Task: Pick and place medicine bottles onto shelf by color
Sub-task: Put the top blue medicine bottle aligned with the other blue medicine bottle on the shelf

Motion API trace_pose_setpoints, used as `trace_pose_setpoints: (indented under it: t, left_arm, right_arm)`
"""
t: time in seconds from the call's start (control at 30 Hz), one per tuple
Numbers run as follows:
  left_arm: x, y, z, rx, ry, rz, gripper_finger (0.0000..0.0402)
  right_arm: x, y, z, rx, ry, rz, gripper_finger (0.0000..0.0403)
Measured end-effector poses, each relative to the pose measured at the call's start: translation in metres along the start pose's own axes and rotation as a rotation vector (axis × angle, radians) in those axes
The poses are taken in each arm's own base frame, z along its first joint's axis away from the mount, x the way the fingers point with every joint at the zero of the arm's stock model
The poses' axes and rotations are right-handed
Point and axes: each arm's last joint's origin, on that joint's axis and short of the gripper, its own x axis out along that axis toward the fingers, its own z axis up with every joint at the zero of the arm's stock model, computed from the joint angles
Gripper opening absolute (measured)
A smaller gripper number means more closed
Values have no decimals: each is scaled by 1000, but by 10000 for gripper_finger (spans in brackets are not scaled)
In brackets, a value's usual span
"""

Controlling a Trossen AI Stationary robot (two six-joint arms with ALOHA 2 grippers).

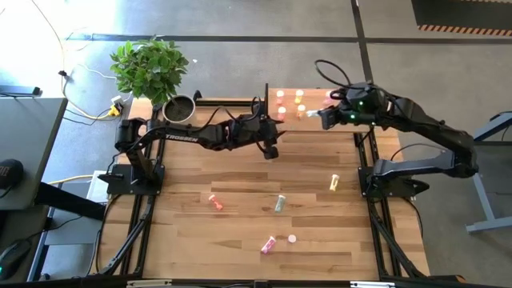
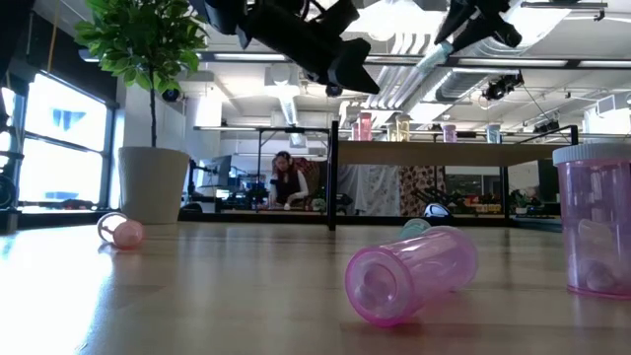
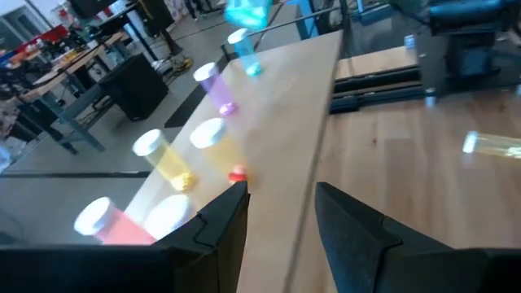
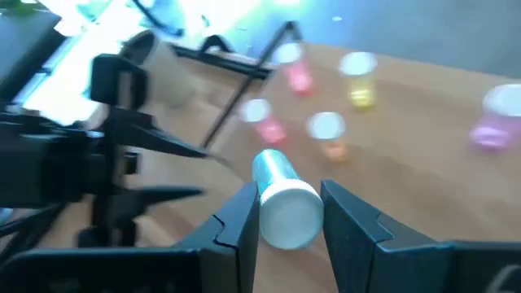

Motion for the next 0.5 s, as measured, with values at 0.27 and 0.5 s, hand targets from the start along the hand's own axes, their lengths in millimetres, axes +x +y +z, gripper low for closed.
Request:
trace_pose_setpoints:
  t: [0.27, 0.5]
  left_arm:
    - [5, 21, -7, -52, 20, 48, 133]
    - [7, 32, -14, -91, 55, 66, 133]
  right_arm:
    - [-21, -13, 16, -49, -1, -176, 99]
    - [-37, -21, 29, -30, 119, -400, 99]
